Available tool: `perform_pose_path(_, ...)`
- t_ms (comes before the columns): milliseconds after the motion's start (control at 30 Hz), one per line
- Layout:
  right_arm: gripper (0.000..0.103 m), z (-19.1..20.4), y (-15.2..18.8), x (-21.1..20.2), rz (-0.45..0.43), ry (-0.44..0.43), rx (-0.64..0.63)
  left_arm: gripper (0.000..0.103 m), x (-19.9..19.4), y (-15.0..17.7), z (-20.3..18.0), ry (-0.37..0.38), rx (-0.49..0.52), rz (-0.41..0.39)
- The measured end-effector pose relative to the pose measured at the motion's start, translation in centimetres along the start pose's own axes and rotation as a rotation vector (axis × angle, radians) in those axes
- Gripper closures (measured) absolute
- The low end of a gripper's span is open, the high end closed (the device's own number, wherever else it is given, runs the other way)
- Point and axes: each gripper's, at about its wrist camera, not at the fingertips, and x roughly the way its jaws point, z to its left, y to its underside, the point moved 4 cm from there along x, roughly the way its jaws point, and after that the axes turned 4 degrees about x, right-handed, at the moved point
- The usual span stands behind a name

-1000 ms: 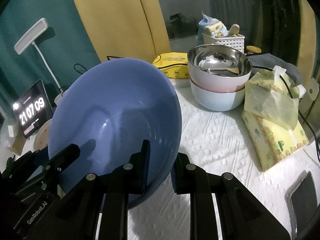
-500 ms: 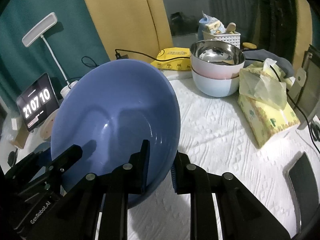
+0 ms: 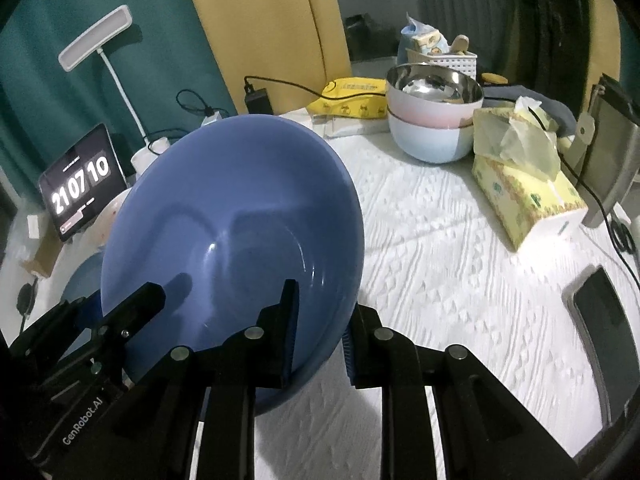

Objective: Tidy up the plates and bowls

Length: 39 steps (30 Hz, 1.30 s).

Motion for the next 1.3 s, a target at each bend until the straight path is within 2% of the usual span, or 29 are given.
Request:
perform_pose_path(467, 0.078, 1.0, 3.2, -0.8, 0.063, 0.003, 0.003, 0.069, -1.8, 2.9, 0.3, -0.002, -0.01, 0.043)
perform_pose_path(700, 0.071, 1.2, 3.9, -1.0, 0.091, -0.008, 0.016, 0.068, -2.2, 3.6, 0.3, 0.011, -0.008, 0.063)
perform_pose_path(933, 0.065, 1.2, 3.8, -1.3, 0.104, -0.016, 0.026, 0.067, -2.3, 3.9, 0.7, 0.021, -0.021, 0.087)
perform_pose_path(1200, 0.065, 0.8, 3.0, -2.0, 0.074, 0.0, 0.033, 0.067, -2.9, 3.4, 1.7, -0.01, -0.033, 0.076)
perform_pose_path(1300, 0.065, 0.6, 2.6, -2.3, 0.06, 0.007, 0.031, 0.063, -3.4, 3.1, 2.2, -0.014, -0.042, 0.063)
